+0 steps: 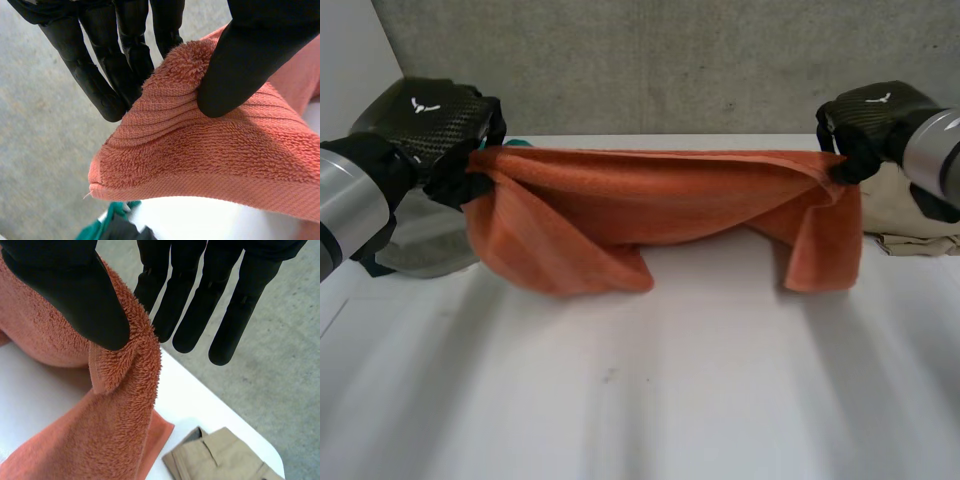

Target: Fold the laundry.

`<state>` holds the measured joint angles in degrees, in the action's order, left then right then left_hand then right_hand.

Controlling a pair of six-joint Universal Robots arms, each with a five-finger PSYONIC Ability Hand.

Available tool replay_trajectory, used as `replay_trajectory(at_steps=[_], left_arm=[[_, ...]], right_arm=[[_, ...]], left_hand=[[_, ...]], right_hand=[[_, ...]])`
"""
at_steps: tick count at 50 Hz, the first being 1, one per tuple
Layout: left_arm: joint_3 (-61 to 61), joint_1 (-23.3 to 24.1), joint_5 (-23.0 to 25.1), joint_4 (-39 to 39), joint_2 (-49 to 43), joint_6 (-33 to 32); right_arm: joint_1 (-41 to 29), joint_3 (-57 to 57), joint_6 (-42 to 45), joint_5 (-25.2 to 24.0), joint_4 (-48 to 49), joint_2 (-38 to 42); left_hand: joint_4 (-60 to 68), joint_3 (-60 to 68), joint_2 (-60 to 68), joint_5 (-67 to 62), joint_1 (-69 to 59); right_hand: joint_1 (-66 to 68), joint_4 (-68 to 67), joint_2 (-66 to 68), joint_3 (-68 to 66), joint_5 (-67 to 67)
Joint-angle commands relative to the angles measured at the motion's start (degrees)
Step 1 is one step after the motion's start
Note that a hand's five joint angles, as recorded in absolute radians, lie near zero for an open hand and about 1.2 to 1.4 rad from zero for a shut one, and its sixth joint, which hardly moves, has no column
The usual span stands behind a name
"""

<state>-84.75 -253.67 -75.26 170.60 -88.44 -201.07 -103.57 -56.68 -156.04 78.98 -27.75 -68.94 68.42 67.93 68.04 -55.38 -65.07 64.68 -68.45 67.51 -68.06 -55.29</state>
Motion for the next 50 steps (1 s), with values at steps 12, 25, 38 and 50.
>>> replay_trajectory(at_steps=[12,25,38,50], left_arm=[[26.2,8.1,-12.2,18.4,-24.6,-11.3],[32.4,11.5,-15.7,32.6,-21.2,-14.1],[6.7,9.9,-13.6,28.1,-20.5,-12.6],[-4.6,8.3,-11.9,31.1,-20.8,-12.3]], right_arm=[[1.9,19.5,6.6,2.6,8.9,15.8],[5.7,17.3,-8.3,-3.3,34.8,8.5],[9.1,1.4,-0.8,-19.5,16.6,9.1],[6.9,-4.7,21.8,-21.3,10.5,21.0]], left_hand=[[11.6,12.1,12.0,-14.6,-14.9],[11.6,12.1,12.0,-14.6,-14.9],[11.6,12.1,12.0,-14.6,-14.9],[11.6,12.1,12.0,-14.6,-14.9]], right_hand=[[15.3,-11.6,12.5,-11.9,-14.7],[15.3,-11.6,12.5,-11.9,-14.7],[15.3,-11.6,12.5,-11.9,-14.7],[15.3,-11.6,12.5,-11.9,-14.7]])
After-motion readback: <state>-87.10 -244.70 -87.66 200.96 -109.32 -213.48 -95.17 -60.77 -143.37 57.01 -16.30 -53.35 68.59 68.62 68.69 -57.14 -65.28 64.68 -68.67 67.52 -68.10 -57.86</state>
